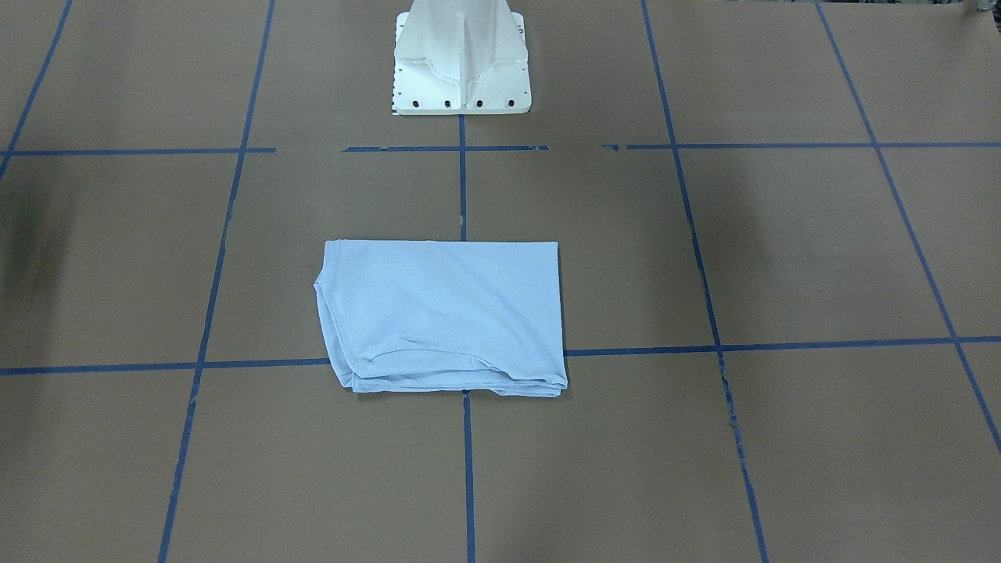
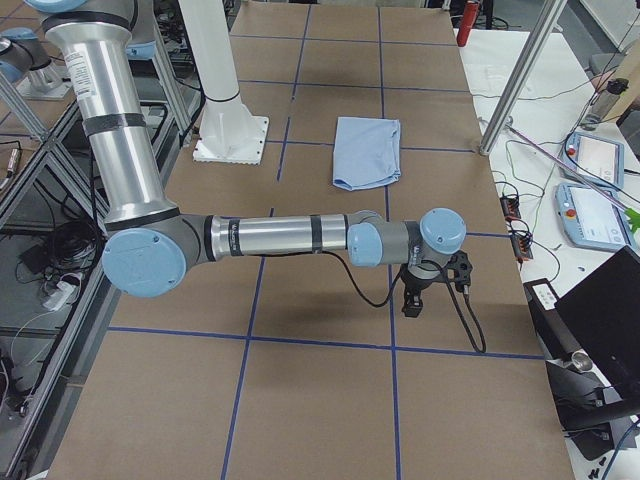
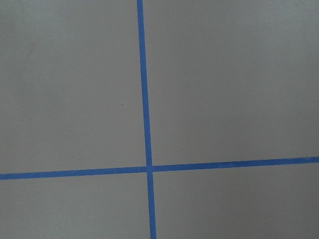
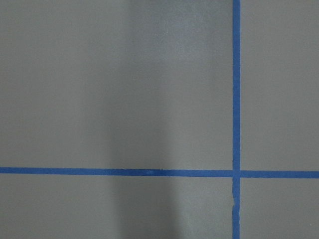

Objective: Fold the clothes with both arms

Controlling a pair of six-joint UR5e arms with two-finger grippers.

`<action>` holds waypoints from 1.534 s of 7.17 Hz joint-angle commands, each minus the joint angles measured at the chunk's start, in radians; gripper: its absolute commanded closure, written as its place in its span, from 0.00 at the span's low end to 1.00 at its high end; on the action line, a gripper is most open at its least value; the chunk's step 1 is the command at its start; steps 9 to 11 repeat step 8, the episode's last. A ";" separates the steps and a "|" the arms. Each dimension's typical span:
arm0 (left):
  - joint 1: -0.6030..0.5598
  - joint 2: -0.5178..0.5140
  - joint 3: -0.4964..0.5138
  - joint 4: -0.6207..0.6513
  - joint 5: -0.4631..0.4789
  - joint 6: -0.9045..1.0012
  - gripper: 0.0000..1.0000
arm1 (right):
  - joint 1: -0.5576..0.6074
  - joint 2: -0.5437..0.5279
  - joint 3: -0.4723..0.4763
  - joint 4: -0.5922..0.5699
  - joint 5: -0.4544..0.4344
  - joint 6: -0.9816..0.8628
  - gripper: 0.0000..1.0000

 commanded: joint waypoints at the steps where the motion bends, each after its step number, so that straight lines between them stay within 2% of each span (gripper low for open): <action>1: -0.007 0.014 0.003 -0.002 -0.002 0.003 0.00 | -0.002 0.002 -0.003 0.000 -0.001 0.000 0.00; 3: -0.019 0.077 0.003 -0.050 -0.090 0.005 0.00 | -0.002 0.000 -0.006 0.000 -0.001 0.000 0.00; 5: -0.060 0.138 -0.021 -0.083 -0.098 0.006 0.00 | -0.001 -0.002 -0.007 0.000 -0.001 0.000 0.00; 7: -0.060 0.143 -0.098 -0.074 -0.088 -0.003 0.00 | -0.001 -0.003 -0.006 0.001 0.001 0.000 0.00; 11: -0.060 0.142 -0.106 -0.075 -0.086 -0.003 0.00 | -0.001 -0.003 -0.007 0.001 -0.001 0.000 0.00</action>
